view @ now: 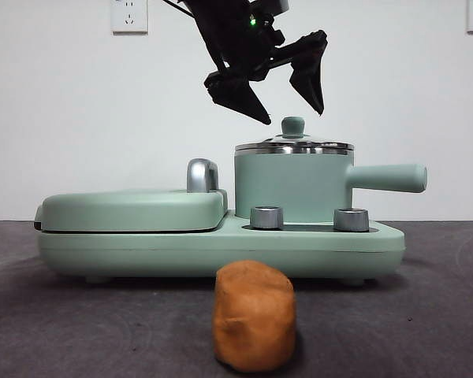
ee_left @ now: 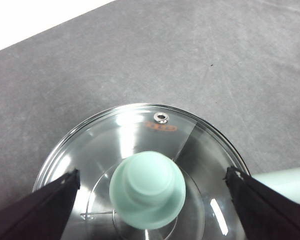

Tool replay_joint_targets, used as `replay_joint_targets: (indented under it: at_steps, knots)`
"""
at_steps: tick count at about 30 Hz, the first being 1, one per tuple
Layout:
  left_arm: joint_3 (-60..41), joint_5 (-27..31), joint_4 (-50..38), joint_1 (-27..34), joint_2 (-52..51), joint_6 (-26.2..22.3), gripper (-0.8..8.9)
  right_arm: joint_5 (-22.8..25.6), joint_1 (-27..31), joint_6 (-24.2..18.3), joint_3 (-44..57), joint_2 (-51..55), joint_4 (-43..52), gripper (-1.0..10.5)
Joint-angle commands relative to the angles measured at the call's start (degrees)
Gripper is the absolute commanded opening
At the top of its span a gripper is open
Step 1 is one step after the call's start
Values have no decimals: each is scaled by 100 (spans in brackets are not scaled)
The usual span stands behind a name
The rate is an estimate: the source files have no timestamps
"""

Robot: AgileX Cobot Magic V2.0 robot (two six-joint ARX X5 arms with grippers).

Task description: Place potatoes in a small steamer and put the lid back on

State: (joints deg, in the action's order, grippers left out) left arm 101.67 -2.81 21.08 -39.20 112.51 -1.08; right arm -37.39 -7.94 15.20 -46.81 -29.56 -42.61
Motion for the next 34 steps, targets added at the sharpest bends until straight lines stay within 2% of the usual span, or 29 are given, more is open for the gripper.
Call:
replay_joint_targets:
  at_steps: [1, 8, 13, 20, 27, 34]
  knots:
    - [179, 31, -35, -59, 236, -122, 463, -9, -24, -61, -98, -31, 48, 462]
    - [179, 31, 26, -68, 367, -120, 460, -9, -24, -61, -98, -31, 50, 462]
    - [179, 31, -85, -85, 367, -127, 418, -7, -24, -63, -98, -31, 48, 462]
    - [179, 31, -186, -83, 367, -131, 290, -7, -24, -63, -98, -31, 48, 462]
    - [179, 31, -166, -83, 367, -131, 83, -7, -24, -63, -98, -31, -4, 462]
    - [179, 31, -125, -83, 367, -131, 15, -4, -24, -63, -98, -31, -96, 462]
